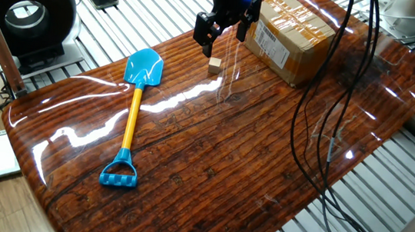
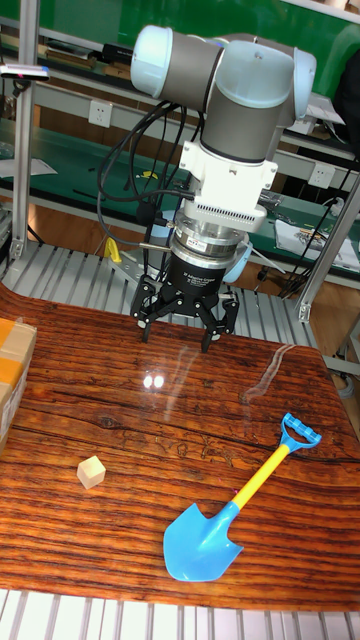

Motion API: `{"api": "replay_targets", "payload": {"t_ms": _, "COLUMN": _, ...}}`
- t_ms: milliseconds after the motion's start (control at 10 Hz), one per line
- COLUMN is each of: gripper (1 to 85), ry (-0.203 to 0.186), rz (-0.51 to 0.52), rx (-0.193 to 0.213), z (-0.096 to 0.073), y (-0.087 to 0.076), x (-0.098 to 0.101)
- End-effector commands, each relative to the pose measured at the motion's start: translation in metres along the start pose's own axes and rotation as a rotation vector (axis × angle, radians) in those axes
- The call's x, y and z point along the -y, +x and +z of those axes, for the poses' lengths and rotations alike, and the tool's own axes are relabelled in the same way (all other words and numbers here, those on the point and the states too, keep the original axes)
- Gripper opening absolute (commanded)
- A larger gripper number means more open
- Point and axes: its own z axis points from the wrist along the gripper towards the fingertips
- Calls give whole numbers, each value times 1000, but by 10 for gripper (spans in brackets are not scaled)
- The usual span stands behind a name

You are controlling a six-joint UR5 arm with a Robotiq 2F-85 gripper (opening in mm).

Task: Use a shovel to scoop up an object

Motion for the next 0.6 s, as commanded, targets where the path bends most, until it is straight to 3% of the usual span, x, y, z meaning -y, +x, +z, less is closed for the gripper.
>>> {"api": "replay_targets", "payload": {"t_ms": 0, "gripper": 170, "ry": -48, "rz": 1, "rx": 125, "z": -2, "y": -32, "x": -15}}
{"api": "replay_targets", "payload": {"t_ms": 200, "gripper": 210, "ry": -35, "rz": -28, "rx": 129, "z": 3, "y": -39, "x": -20}}
{"api": "replay_targets", "payload": {"t_ms": 300, "gripper": 283, "ry": -79, "rz": -40, "rx": 122, "z": 8, "y": -43, "x": -36}}
{"api": "replay_targets", "payload": {"t_ms": 400, "gripper": 327, "ry": -97, "rz": -49, "rx": 120, "z": 12, "y": -49, "x": -45}}
{"api": "replay_targets", "payload": {"t_ms": 500, "gripper": 333, "ry": -88, "rz": -50, "rx": 107, "z": 13, "y": -55, "x": -49}}
